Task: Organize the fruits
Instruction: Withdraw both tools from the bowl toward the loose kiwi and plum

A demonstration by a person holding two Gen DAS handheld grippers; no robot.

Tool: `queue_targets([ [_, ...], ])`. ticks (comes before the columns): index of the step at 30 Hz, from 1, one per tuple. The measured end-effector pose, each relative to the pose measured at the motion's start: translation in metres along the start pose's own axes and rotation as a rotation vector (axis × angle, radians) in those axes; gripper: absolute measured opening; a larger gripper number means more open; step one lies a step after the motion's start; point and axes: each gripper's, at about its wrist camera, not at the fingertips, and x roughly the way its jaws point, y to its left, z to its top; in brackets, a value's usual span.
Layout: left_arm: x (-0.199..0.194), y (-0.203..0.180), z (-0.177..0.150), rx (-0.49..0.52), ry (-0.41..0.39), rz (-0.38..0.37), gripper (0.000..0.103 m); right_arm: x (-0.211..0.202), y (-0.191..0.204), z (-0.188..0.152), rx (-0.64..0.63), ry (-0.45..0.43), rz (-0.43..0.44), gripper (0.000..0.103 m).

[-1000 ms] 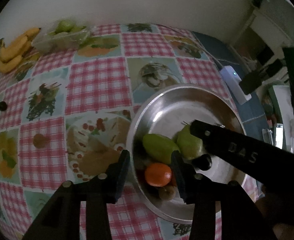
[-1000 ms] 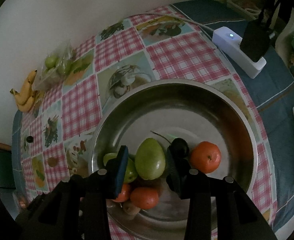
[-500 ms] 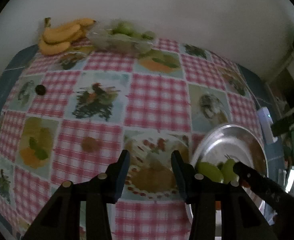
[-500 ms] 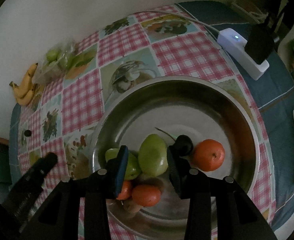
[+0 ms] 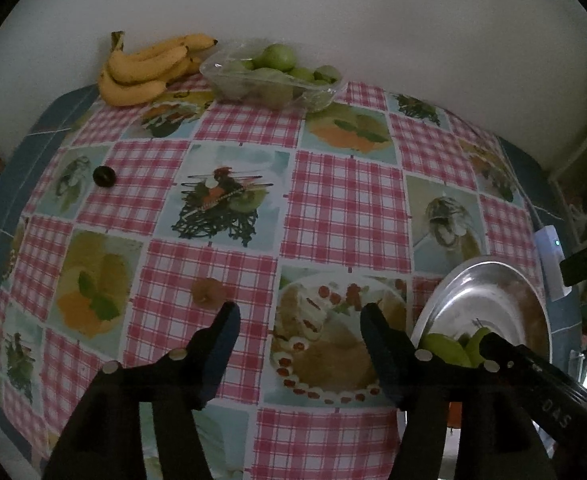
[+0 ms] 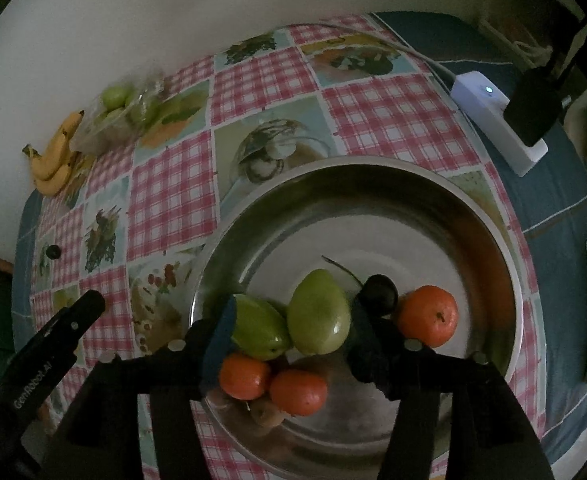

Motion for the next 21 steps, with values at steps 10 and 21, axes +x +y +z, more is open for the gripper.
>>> queue_targets([
  [10,0.0004,0.0010,0.0012,0.013,-0.021,0.034,0.085,0.0013,-0.0007,0.0003,-0.014,-0.008,-0.011,0.083],
  [21,-0.0003,0.0033,0.0023,0.018,-0.044,0.061,0.102,0.0020,-0.0015,0.0001,-0.015,-0.014,-0.015,0.099],
])
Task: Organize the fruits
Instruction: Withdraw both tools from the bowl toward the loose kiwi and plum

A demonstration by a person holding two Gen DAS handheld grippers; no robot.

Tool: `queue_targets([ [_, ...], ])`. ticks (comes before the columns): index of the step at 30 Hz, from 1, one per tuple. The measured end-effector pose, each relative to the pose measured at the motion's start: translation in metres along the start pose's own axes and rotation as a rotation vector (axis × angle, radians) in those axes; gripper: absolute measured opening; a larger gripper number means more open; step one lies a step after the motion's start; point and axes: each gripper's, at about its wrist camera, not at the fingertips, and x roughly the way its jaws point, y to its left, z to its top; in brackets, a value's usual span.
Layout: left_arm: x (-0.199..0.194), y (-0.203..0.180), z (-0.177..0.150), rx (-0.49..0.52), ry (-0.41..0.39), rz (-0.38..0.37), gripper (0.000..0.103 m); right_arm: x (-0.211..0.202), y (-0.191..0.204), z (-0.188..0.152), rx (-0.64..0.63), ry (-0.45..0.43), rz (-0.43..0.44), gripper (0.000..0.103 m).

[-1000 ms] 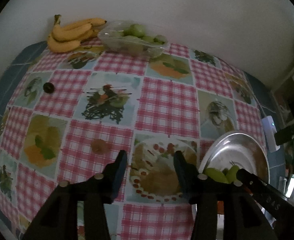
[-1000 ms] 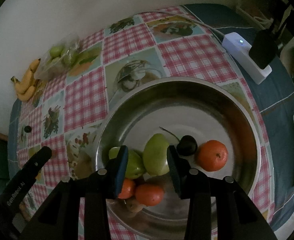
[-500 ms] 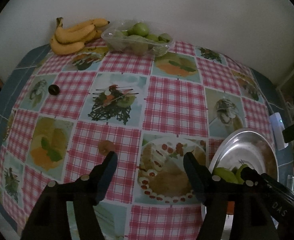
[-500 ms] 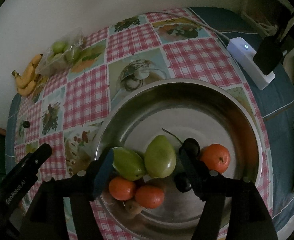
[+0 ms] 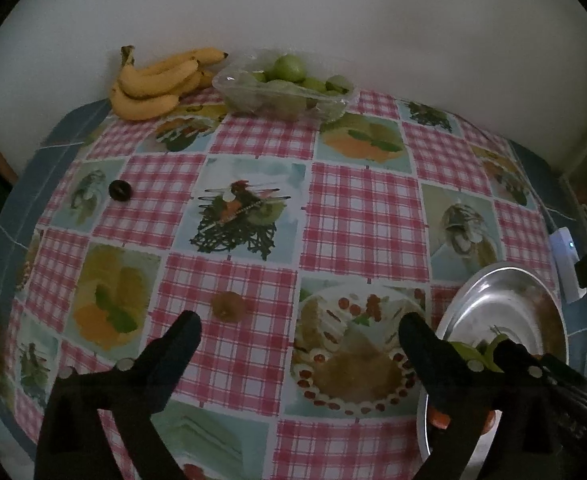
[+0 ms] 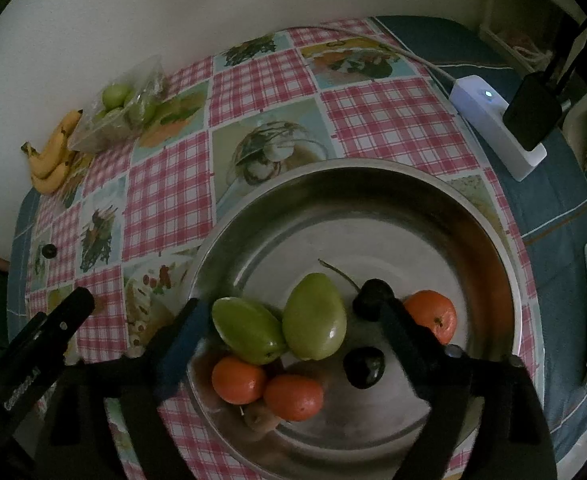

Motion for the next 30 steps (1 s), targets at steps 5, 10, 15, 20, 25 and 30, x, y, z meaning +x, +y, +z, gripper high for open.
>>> queue_targets([
  [5,0.000,0.000,-0.001,0.002,-0.003,0.007,0.103,0.002,-0.002,0.000,0.004,0.005,-0.014,0.100],
  [10,0.001,0.004,0.000,-0.002,-0.015,0.023,0.103,0.000,-0.003,0.000,0.013,-0.008,-0.011,0.100],
  [15,0.002,0.008,0.000,-0.019,-0.008,0.013,0.103,-0.002,-0.001,-0.001,0.003,-0.022,-0.019,0.100],
  [20,0.004,0.013,0.000,-0.036,0.005,-0.003,0.103,-0.002,0.000,0.000,0.011,-0.027,-0.003,0.100],
  [25,0.002,0.020,0.003,-0.055,0.002,-0.018,0.103,-0.003,0.005,0.000,-0.006,-0.034,0.007,0.100],
  [30,0.001,0.030,0.006,-0.060,-0.005,-0.003,0.103,-0.005,0.011,0.001,-0.016,-0.043,0.033,0.100],
])
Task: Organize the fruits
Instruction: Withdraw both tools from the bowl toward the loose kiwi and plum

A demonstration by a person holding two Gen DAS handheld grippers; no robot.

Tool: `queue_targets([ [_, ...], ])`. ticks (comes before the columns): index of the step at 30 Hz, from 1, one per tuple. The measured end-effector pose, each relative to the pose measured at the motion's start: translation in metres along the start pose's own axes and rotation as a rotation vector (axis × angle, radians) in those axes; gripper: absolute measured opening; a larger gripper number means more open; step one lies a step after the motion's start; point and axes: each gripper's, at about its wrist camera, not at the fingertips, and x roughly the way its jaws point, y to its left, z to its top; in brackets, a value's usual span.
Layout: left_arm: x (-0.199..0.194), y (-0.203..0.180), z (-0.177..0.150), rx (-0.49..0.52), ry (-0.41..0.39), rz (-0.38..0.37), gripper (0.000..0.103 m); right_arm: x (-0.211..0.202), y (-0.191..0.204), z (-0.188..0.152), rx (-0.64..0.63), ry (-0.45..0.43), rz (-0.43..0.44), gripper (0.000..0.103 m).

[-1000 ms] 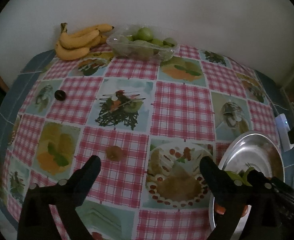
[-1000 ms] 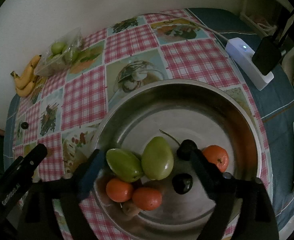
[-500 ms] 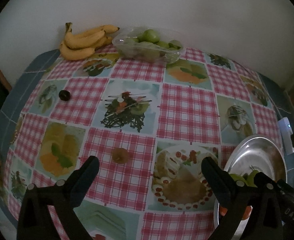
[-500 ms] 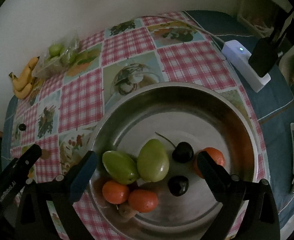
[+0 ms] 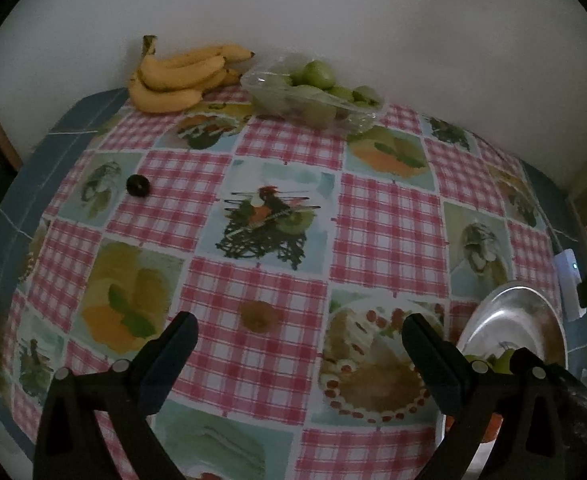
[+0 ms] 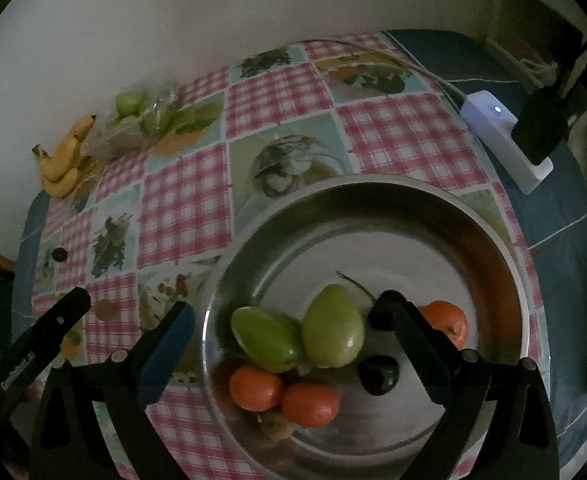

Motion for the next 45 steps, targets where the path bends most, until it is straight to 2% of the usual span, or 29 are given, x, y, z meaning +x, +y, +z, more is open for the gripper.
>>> queue_targets([
  [9,0.004,0.041,0.008,-0.078,0.002,0.063,0.103,0.000,0.017,-0.001,-0.045,-0.008,0.001,0.100],
  [17,0.003,0.054,0.015,-0.042,-0.030,0.123,0.103,0.002,0.038,-0.003,-0.082,-0.018,-0.008,0.100],
  [22,-0.002,0.058,0.019,-0.027,-0.058,0.128,0.103,0.001,0.051,-0.004,-0.093,-0.035,0.017,0.100],
  [28,-0.002,0.072,0.022,-0.067,-0.055,0.129,0.103,0.000,0.073,-0.005,-0.132,-0.055,0.037,0.100],
  [39,0.003,0.103,0.027,-0.147,-0.038,0.080,0.102,0.007,0.117,-0.007,-0.184,-0.059,0.073,0.100],
  [45,-0.001,0.125,0.029,-0.191,-0.053,0.109,0.102,0.012,0.141,-0.009,-0.192,-0.052,0.110,0.100],
])
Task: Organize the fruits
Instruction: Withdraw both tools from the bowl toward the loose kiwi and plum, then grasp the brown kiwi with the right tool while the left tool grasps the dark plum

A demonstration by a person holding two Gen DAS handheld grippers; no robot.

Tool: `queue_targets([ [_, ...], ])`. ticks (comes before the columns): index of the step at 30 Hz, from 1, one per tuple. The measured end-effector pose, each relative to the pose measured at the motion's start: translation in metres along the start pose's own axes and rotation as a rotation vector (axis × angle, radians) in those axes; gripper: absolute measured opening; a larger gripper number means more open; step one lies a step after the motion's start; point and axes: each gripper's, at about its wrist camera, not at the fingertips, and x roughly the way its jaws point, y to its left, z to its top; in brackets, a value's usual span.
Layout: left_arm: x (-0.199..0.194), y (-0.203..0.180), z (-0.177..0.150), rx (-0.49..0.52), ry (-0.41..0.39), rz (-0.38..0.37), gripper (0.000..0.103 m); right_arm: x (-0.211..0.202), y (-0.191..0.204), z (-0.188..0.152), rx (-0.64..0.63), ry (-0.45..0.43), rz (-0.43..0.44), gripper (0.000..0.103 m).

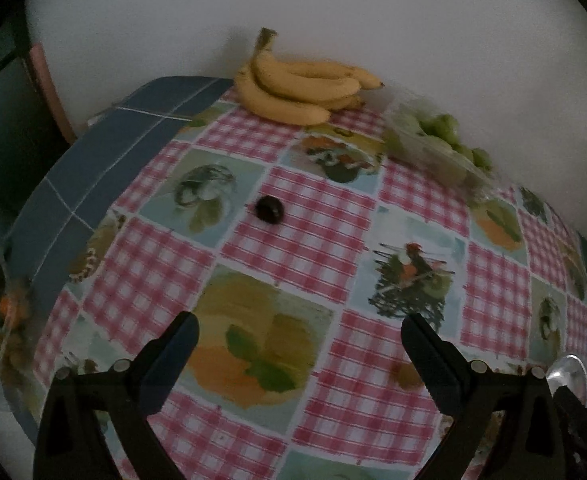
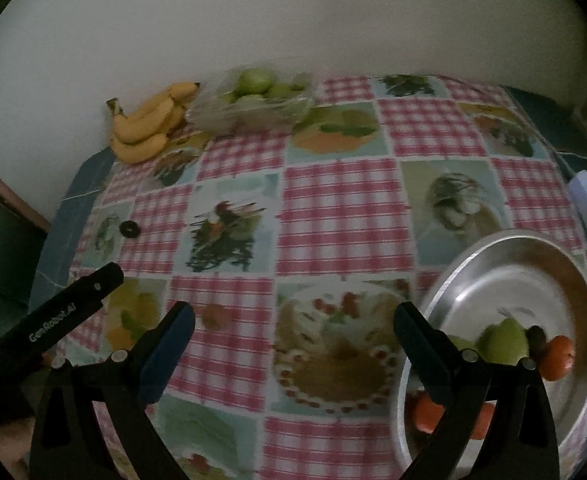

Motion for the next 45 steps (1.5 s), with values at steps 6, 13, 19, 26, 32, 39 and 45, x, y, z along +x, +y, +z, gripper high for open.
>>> queue_targets([
  [6,0.003,0.020,0.003,-0.059,0.023,0.000,0.102,0.012,0.024,-0.003,-0.029,0.029,0.010,0.100],
  [13,0.010,0.025,0.001,-0.061,0.062,-0.004,0.102,0.021,0.051,-0.005,-0.088,0.040,0.014,0.097],
  [19,0.025,0.026,-0.001,-0.024,0.109,-0.045,0.102,0.039,0.058,-0.008,-0.097,0.092,0.014,0.081],
  [26,0.049,0.041,-0.001,-0.033,0.182,-0.092,0.102,0.060,0.059,-0.009,-0.075,0.153,0.029,0.072],
  [32,0.053,0.046,0.007,-0.017,0.194,-0.097,0.102,0.076,0.063,-0.010,-0.071,0.191,0.042,0.059],
  [39,0.058,0.046,0.011,0.001,0.213,-0.108,0.102,0.086,0.067,-0.011,-0.089,0.210,0.004,0.047],
  [45,0.062,0.046,0.011,0.018,0.225,-0.111,0.102,0.092,0.067,-0.010,-0.088,0.217,0.001,0.040],
])
